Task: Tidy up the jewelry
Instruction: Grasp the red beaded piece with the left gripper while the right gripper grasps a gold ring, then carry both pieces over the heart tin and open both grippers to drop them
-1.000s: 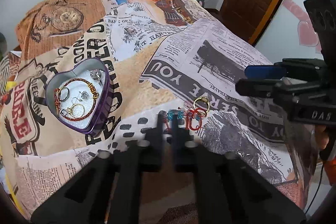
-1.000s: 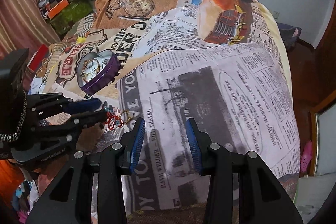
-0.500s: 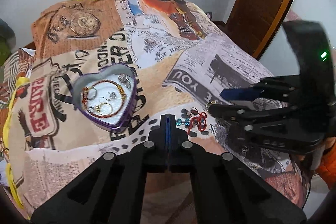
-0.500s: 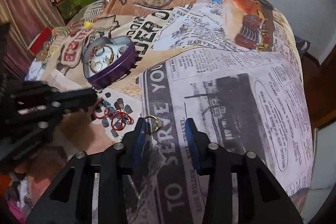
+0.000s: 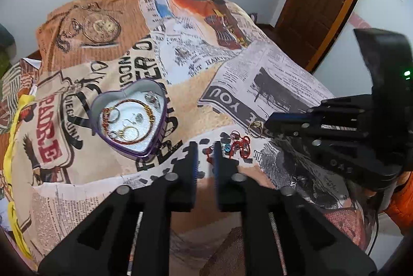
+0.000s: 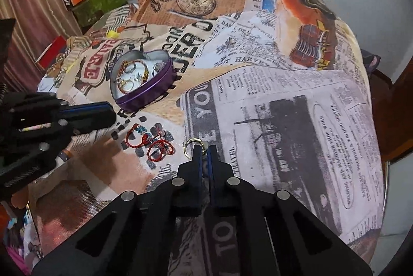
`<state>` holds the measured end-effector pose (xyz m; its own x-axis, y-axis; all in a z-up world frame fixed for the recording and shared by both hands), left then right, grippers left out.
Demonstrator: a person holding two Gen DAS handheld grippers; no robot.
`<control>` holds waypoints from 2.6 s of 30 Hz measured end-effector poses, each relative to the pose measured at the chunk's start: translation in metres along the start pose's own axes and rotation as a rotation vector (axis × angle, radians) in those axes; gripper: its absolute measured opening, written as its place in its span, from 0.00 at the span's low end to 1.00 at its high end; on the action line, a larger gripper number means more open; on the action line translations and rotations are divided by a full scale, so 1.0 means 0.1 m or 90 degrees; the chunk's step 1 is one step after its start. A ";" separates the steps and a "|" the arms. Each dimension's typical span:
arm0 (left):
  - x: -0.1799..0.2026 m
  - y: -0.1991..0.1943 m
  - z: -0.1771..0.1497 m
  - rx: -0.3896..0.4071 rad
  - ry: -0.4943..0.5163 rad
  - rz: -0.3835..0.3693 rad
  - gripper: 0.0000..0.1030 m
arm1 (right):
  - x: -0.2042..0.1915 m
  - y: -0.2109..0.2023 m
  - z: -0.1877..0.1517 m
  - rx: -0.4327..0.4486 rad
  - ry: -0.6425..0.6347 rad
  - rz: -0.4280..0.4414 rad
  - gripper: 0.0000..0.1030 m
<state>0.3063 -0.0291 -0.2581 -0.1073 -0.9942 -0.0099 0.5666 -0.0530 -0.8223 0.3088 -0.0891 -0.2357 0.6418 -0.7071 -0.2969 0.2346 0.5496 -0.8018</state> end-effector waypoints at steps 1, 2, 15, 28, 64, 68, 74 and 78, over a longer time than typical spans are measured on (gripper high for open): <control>0.02 0.01 0.00 -0.003 0.000 -0.003 0.29 | 0.00 -0.03 0.01 0.003 0.002 -0.001 0.03; 0.05 0.02 0.00 -0.003 0.002 -0.006 0.36 | 0.01 -0.04 0.02 0.006 0.003 -0.002 0.03; 0.23 0.32 -0.05 -0.031 0.033 0.005 0.40 | 0.07 -0.17 -0.04 0.002 0.027 0.027 0.04; 0.03 0.35 -0.04 -0.033 -0.048 -0.038 0.07 | -0.05 0.14 -0.04 -0.035 -0.039 0.010 0.35; -0.76 -0.53 0.34 0.104 -0.086 0.057 0.06 | -0.64 -0.29 0.73 0.090 -0.092 0.016 0.18; -0.94 -0.52 0.37 0.107 -0.100 0.068 0.06 | -0.72 -0.18 0.84 0.091 -0.092 0.028 0.18; -1.10 -0.43 0.43 0.106 -0.110 0.070 0.06 | -0.74 0.08 0.92 0.073 -0.083 0.038 0.18; -1.13 -0.30 0.45 0.098 -0.116 0.061 0.06 | -0.73 0.27 0.95 0.051 -0.081 0.038 0.18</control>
<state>0.3381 0.0805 -0.2066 0.0932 -0.9952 0.0302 0.6861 0.0423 -0.7263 0.3374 0.0199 -0.1864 0.7427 -0.6124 -0.2708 0.2473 0.6267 -0.7389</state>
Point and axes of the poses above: each gripper's, at about its wrist camera, not at the fingertips, and y roughly the way its jaws point, x to its right, z to its top, the point moved 10 cm from there along y, roughly the way its jaws point, and after that the axes turned 14 degrees about z, right-handed, at the moved point
